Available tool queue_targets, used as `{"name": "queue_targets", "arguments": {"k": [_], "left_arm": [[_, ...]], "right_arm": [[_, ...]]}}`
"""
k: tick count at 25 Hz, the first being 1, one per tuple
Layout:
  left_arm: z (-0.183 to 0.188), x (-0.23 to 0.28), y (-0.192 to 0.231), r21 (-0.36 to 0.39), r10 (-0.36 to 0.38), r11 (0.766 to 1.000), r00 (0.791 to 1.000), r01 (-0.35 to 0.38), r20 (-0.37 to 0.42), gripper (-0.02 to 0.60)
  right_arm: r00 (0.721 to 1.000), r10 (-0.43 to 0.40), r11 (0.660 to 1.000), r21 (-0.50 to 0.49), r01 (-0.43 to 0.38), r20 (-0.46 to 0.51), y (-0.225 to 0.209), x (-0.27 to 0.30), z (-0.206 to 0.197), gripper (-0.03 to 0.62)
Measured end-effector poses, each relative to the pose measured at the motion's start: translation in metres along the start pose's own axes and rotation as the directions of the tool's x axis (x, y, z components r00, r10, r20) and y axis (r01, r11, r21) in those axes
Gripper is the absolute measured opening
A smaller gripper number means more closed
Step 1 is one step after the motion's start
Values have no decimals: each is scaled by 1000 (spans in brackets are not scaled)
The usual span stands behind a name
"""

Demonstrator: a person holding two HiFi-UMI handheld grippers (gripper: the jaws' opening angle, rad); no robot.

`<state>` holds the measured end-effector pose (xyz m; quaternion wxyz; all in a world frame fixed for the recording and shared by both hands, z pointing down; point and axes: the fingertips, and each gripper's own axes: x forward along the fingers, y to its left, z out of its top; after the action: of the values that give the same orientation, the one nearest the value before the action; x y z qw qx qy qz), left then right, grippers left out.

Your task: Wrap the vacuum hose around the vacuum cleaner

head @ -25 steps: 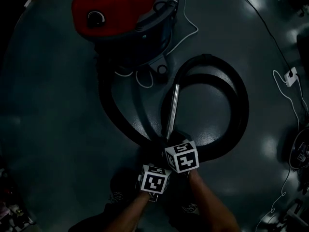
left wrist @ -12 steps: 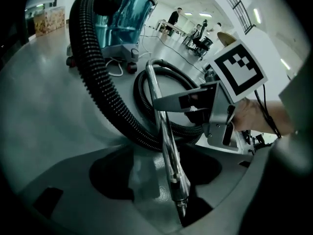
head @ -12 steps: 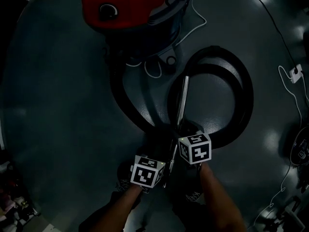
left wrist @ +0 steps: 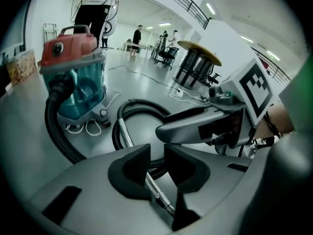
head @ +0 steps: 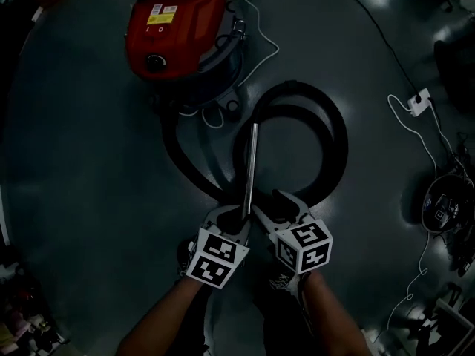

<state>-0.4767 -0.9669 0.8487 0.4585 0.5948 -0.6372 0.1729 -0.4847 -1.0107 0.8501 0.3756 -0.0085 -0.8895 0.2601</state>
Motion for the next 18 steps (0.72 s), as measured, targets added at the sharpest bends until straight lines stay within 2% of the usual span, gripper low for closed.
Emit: {"name": "queue_targets", "arguments": {"k": [3,5,8,14,18], "left_arm": [[34,-32,-21,55,44,998,999,-44,10,8],[60,-55,-38,75,36,996,999,-39,38,8],[99,-97,-67,115,-6,993,994,-7,107,8],[158,-198,-133,201,-81,979,980,44,181,8],[195,-276,-168,260,-115,964,962,49,246,8]], "right_arm": [[996,-10,999,-39,13,83,22,-54,32,214],[989,-36,996,-73,46,141,35,-90,54,158],[969,-85,991,-79,106,231,53,-147,86,13],[948,-80,992,-67,105,307,117,-258,141,5],[931,-76,992,-70,108,358,169,-321,176,5]]}}
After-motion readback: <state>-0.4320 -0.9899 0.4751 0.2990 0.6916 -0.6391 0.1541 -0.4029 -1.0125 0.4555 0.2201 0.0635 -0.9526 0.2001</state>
